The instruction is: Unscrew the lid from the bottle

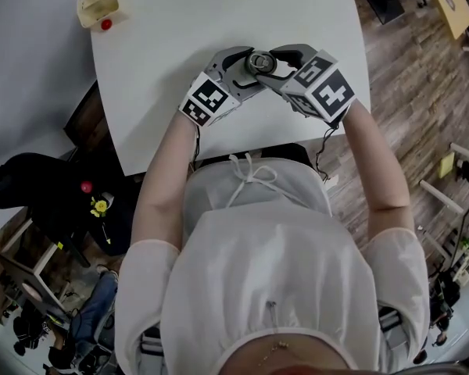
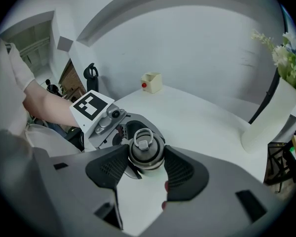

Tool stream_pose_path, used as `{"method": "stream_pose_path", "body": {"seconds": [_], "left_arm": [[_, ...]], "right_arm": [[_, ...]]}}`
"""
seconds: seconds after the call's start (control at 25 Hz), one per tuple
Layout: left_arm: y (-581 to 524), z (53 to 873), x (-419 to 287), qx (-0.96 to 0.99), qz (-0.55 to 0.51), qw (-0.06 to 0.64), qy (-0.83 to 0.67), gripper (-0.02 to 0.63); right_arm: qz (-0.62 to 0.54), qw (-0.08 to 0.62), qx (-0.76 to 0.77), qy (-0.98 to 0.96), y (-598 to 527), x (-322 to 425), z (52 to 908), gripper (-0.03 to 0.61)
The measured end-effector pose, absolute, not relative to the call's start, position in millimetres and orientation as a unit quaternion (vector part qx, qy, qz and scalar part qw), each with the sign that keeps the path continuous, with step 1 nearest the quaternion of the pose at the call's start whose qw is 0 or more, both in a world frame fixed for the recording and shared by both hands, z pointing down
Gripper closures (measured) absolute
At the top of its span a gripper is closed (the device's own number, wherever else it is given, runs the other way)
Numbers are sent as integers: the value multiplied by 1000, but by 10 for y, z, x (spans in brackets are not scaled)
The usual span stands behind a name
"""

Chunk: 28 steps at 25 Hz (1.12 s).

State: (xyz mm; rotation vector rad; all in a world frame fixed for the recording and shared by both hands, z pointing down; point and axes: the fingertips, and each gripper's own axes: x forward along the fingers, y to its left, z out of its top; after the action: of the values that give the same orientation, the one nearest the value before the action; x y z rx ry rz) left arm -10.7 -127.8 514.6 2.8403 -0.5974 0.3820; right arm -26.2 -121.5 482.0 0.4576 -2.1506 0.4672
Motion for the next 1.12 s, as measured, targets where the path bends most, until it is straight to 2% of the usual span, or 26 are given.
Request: {"method": "stream_pose_path", "body": {"seconds": [0.2,0.44,0.8,1.12], "left_arm": [[-1286,5154,-118,966,124,110,-201,256],[-1293,5158,-127,966,124,111,-199,258],[-1271,5155,-112,966,127,114,-195,256],[-1274,5150,-88,965,134,118,-195,257]], "right_arm": [[170,451,156,-862,-1183,-293,4802,341],[81,505,54,-857,-1154,-315,4826,342],[-4,539,-84,-838,-1104,-300,4829,342],[-11,556,-112,-824,-1105,-263,4815,339]]}}
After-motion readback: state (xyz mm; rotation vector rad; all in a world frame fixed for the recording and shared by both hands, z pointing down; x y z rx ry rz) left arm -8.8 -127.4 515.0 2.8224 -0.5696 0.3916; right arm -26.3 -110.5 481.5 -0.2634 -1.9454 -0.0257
